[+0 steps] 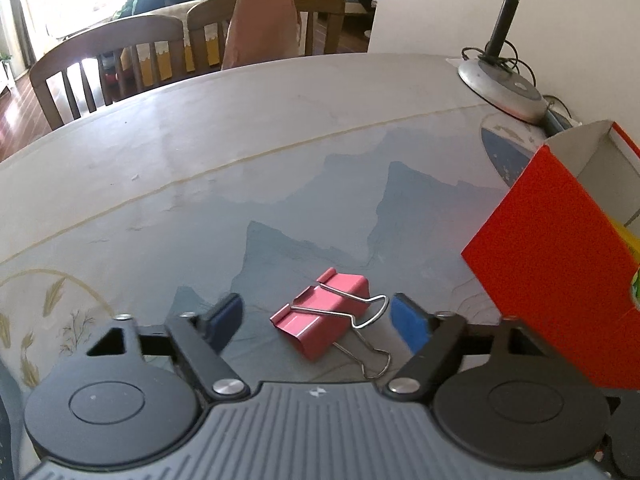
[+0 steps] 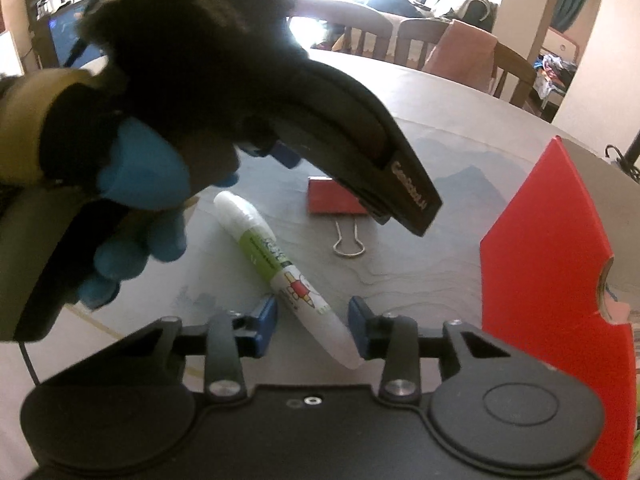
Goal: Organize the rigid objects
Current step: 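Grasp the pink binder clip with the left gripper while the right grasps the white glue pen, then carry the binder clip and white glue pen with both grippers over the box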
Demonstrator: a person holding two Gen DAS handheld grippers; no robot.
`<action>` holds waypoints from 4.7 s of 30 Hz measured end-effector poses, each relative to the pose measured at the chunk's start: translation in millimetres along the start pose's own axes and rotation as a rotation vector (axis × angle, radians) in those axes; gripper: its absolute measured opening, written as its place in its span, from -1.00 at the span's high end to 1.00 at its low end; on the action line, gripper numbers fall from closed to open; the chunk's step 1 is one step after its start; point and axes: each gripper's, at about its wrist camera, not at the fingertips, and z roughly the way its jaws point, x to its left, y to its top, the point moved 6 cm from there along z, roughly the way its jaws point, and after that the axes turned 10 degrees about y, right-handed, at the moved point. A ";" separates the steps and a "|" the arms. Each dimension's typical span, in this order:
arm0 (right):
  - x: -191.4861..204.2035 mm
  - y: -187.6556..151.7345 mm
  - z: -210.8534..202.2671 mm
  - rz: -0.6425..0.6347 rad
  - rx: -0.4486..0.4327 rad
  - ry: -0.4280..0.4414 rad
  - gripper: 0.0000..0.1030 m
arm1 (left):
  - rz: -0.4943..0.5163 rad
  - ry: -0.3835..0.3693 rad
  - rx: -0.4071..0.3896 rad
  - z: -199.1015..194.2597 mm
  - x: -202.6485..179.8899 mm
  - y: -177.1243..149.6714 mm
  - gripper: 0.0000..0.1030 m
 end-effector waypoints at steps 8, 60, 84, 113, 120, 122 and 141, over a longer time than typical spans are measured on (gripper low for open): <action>15.1 -8.3 -6.0 -0.005 0.008 0.036 0.70 | 0.022 0.005 -0.018 4.3 -0.3 -3.3 -0.15; -57.1 -28.4 -177.7 0.559 -0.280 0.149 0.71 | -0.080 -0.065 -0.089 -117.4 23.9 -50.8 0.89; -36.5 -55.9 -172.2 0.574 -0.202 0.142 0.70 | 0.219 -0.200 -0.039 -80.2 7.9 -84.5 -0.32; -35.3 -51.1 -178.7 0.608 -0.221 0.084 0.70 | 0.285 -0.167 -0.071 -55.2 -6.8 -88.1 -0.02; -43.6 -41.3 -189.4 0.584 -0.260 0.113 0.70 | 0.197 -0.151 -0.061 -82.1 -8.4 -84.1 -0.01; -47.1 -36.9 -194.9 0.573 -0.277 0.122 0.70 | 0.169 -0.156 -0.059 -92.6 -8.6 -80.7 -0.01; -145.9 -10.3 -268.5 0.520 -0.470 0.058 0.70 | 0.091 -0.186 -0.182 -183.7 -70.4 1.5 -0.02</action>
